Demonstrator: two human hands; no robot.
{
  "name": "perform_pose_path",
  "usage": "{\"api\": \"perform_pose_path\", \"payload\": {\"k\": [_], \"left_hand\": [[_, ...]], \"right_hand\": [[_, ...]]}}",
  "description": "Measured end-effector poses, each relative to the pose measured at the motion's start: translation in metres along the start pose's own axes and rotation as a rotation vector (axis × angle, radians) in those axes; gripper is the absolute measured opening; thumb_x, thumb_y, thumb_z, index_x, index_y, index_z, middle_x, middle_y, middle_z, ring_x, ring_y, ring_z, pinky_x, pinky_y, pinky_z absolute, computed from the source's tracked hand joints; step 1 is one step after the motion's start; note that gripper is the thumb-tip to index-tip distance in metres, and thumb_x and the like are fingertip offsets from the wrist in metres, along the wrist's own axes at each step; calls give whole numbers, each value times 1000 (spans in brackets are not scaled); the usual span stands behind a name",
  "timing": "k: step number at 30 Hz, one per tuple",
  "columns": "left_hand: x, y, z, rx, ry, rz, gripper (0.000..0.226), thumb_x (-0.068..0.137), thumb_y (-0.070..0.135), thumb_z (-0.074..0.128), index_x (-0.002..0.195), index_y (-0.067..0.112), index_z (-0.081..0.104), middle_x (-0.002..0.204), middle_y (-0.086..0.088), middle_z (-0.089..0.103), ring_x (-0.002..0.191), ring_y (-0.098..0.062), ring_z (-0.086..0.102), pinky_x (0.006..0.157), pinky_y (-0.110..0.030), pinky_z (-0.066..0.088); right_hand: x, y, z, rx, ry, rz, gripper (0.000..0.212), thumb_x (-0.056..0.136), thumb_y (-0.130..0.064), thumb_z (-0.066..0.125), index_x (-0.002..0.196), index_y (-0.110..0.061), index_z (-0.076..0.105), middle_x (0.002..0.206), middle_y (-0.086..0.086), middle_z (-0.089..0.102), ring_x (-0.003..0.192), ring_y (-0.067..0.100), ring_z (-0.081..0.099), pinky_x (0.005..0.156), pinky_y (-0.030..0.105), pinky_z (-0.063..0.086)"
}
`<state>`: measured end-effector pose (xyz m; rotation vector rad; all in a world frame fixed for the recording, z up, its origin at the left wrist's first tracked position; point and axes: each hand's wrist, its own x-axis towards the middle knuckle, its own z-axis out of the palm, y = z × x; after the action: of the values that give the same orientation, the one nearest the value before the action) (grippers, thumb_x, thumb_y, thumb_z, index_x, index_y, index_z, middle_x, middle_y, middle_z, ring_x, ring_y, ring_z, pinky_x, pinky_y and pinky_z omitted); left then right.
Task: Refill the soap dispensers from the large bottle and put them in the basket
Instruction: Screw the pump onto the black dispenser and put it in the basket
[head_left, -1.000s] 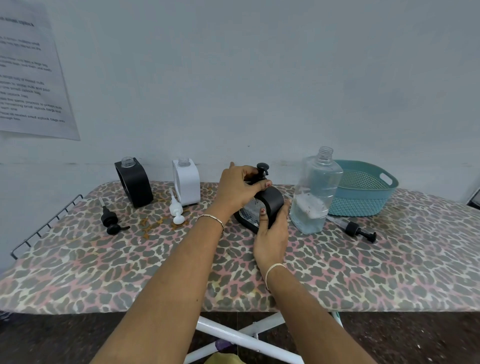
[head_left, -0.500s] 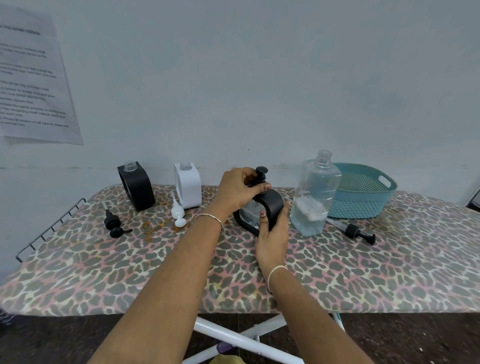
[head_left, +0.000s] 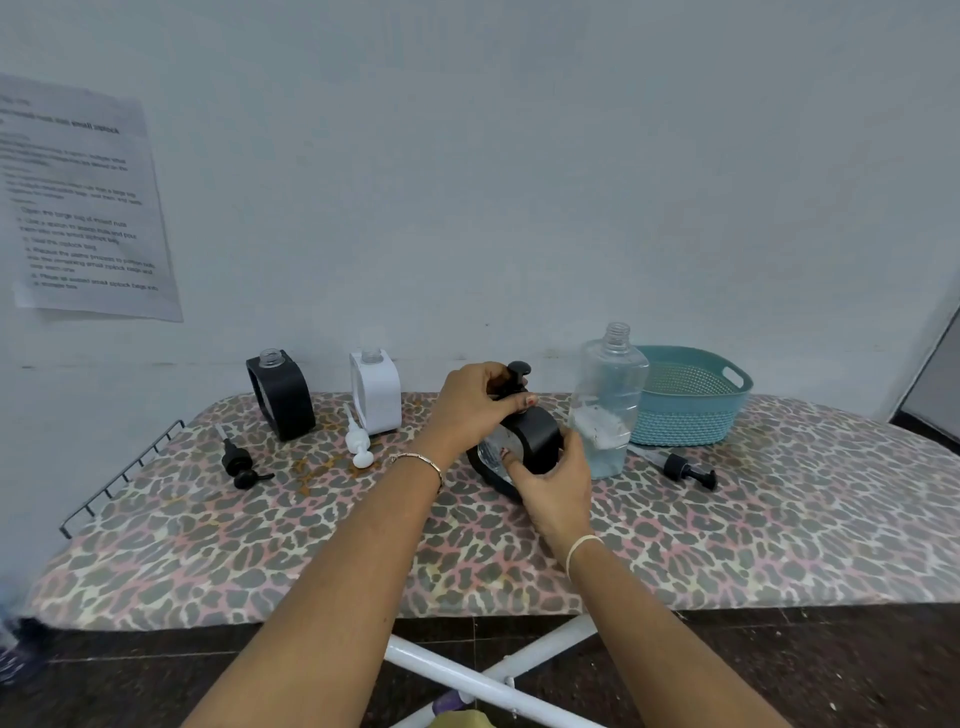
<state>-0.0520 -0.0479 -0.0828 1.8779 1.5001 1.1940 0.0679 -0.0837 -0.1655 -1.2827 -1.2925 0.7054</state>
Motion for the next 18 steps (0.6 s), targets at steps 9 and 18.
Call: {"api": "perform_pose_path", "payload": {"k": [9,18], "left_hand": [[-15,58,23,-103,-48,71,31,72,33,83,95,15,75,90,5,74,88,-5,69,83,-21,54],[-14,115,81,-77,-88,133,40,72,37,83,102,12,73,99,2,73,92,-7,66,86,-24,53]], "right_hand": [[-9,-14,-65,-40,123,-120,43,74,-38,76,107,-30,50,93,-13,60,85,4,60,72,20,48],[-3,-11,-131,-193,412,-229,31,76,-31,76,90,-20,51,70,-13,53,61,0,53,53,11,37]]}}
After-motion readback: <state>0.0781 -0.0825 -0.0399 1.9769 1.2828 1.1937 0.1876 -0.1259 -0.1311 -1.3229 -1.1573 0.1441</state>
